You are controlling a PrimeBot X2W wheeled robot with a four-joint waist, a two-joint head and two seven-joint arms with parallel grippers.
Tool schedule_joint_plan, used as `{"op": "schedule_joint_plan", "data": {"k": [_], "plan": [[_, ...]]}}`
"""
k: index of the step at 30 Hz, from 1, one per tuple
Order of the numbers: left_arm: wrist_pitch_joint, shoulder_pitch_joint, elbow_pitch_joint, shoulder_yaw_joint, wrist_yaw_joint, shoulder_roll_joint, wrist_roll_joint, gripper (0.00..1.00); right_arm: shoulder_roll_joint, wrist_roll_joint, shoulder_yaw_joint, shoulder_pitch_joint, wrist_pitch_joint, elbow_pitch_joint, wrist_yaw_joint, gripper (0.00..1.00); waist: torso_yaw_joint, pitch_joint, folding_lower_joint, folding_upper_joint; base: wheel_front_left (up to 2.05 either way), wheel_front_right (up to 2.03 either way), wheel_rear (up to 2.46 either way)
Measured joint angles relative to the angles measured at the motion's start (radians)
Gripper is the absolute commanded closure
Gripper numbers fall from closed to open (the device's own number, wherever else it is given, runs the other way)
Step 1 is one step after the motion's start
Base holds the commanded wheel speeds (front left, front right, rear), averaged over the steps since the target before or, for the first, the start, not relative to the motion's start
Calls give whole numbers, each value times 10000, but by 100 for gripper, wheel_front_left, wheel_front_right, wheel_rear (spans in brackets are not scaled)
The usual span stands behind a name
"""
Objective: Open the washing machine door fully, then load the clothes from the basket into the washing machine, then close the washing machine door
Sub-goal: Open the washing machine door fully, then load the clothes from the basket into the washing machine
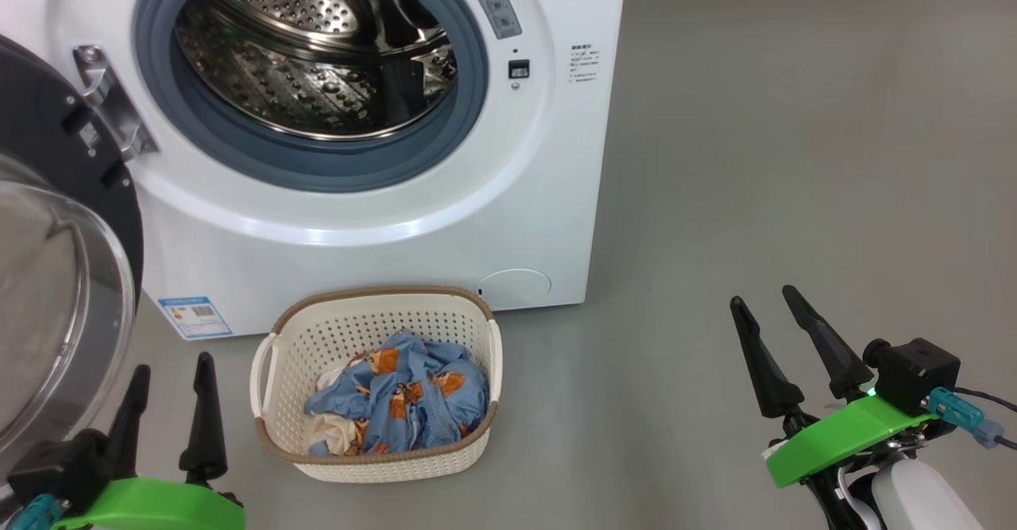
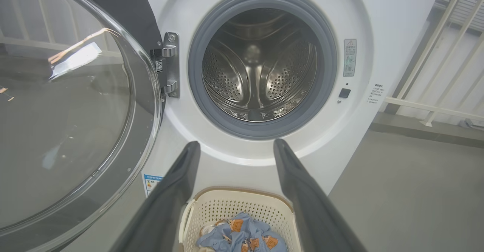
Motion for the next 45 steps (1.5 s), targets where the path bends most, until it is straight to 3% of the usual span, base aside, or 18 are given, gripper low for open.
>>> {"op": "schedule_joint_plan", "data": {"k": [45], "plan": [[-84,128,6,-40,-82,-19,104,0,-54,-88,-134,4,0,-17,0,0,101,41,0,0,11,-11,0]]}}
